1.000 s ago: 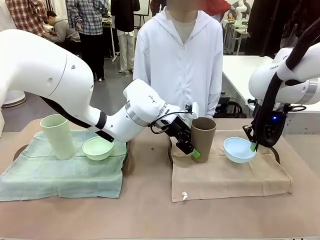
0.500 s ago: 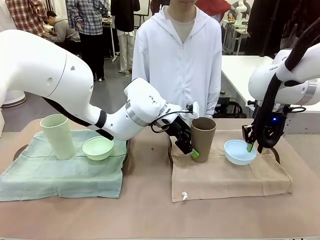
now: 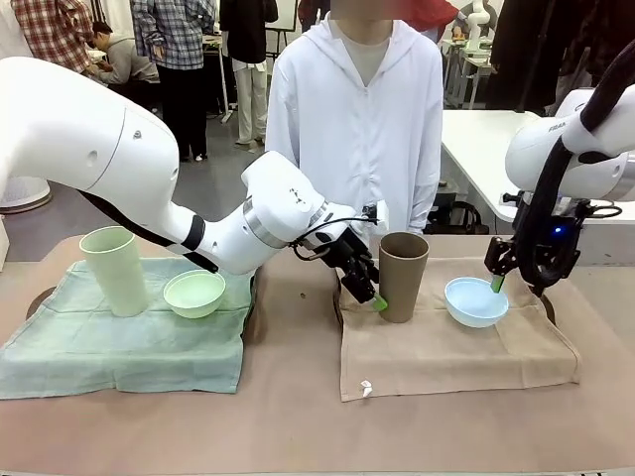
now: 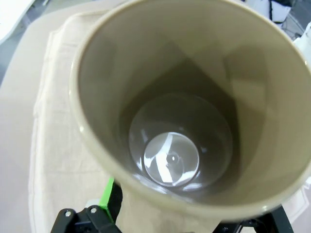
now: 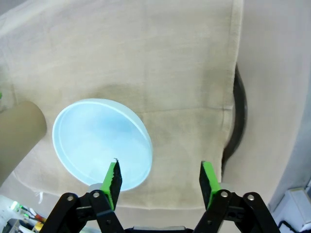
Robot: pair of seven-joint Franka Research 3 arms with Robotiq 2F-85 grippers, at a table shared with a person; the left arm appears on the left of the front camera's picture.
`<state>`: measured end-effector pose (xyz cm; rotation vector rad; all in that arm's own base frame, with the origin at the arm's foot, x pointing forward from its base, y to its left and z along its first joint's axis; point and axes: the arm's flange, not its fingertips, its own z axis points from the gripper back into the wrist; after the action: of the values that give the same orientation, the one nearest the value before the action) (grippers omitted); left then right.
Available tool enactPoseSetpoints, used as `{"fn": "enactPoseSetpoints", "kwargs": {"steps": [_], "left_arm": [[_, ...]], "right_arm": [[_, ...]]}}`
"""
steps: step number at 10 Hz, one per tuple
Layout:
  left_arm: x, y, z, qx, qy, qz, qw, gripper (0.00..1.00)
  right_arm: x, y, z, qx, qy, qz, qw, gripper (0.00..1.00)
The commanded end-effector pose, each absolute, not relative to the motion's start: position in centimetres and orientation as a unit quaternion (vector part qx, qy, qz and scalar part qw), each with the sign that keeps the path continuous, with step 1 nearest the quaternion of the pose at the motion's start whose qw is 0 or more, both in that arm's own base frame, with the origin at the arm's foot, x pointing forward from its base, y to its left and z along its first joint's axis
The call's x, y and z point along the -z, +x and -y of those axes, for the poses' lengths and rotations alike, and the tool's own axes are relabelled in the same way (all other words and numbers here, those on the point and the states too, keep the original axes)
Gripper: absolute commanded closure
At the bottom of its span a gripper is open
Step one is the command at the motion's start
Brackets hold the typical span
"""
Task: Set up a tray with a mat and arrange the tableware.
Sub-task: Place the Picnic Bowl and Reusable plastic cup back onto the Handle tray in front of the human's position.
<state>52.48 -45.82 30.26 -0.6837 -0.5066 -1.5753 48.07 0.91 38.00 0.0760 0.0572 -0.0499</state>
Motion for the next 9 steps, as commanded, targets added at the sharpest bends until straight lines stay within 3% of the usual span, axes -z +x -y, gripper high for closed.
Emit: {"fn": "enactPoseSetpoints", "kwargs": {"steps": [1,4,7,9], "left_arm": [[-31.8,51.1,43.9,0.69,-0.29,0.179,0.639,0.0],[-36.5,48.7,39.7,0.654,-0.245,0.073,0.712,0.0],[-43.8,46.8,34.5,0.523,-0.181,0.05,0.831,0.0],[-47.7,45.6,31.7,0.429,-0.096,0.056,0.897,0.0]], "right_arm": [[-39.7,47.0,0.6,0.023,0.022,-0.03,0.999,0.03],[-43.7,44.3,3.1,0.01,0.046,-0.02,0.999,0.0],[-47.3,41.3,3.4,-0.019,0.053,-0.003,0.998,0.0],[-49.1,39.9,3.0,-0.036,0.06,0.008,0.998,0.0]]}}
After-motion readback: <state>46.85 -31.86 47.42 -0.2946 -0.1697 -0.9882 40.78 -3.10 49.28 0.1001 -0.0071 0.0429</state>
